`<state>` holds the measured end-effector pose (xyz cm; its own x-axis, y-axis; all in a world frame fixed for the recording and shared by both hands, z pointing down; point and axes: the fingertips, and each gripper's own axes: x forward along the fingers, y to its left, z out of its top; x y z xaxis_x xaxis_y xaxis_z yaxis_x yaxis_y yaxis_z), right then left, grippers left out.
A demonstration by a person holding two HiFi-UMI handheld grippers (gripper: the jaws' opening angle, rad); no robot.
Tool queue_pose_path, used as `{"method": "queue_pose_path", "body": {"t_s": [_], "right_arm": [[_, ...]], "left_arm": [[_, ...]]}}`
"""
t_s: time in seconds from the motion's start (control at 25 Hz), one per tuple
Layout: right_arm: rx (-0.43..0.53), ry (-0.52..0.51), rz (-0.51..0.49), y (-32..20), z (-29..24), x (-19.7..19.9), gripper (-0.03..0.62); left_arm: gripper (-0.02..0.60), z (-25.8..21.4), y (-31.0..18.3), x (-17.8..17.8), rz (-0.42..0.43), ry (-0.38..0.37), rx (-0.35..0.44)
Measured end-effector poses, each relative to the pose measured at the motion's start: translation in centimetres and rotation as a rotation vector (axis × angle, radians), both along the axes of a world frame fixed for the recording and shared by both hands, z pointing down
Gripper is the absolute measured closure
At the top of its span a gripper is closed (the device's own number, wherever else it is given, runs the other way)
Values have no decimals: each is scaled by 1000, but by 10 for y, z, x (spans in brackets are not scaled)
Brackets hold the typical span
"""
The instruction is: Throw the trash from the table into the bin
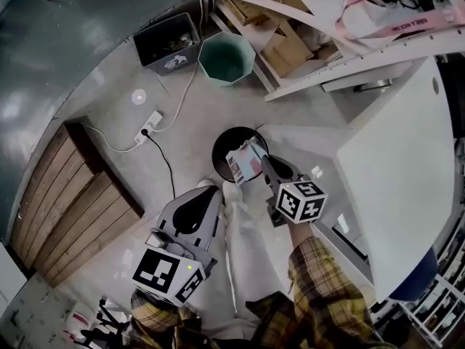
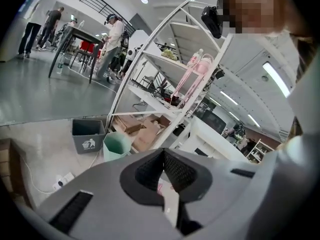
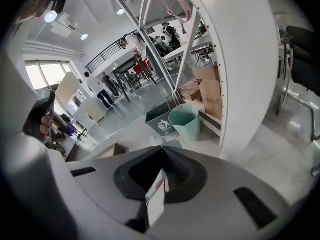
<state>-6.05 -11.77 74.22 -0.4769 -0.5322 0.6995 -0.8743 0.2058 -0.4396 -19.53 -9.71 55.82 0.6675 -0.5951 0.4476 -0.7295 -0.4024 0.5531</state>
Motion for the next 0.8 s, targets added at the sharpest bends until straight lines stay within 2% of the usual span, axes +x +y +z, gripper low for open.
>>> {"method": "queue_pose_path", "body": {"t_s": [0.4,0.64,0.8], "right_arm": [[-15,30,47,5,125,21,594],[-59,26,69,0,199,17,594],[-94,7,55,-2,240,13,592]], "left_arm": [[574,118,6,27,-8,-6,-41],[574,188,-5,39,7,-15,-63],[574,216,-11,45,23,-31,-67]]}}
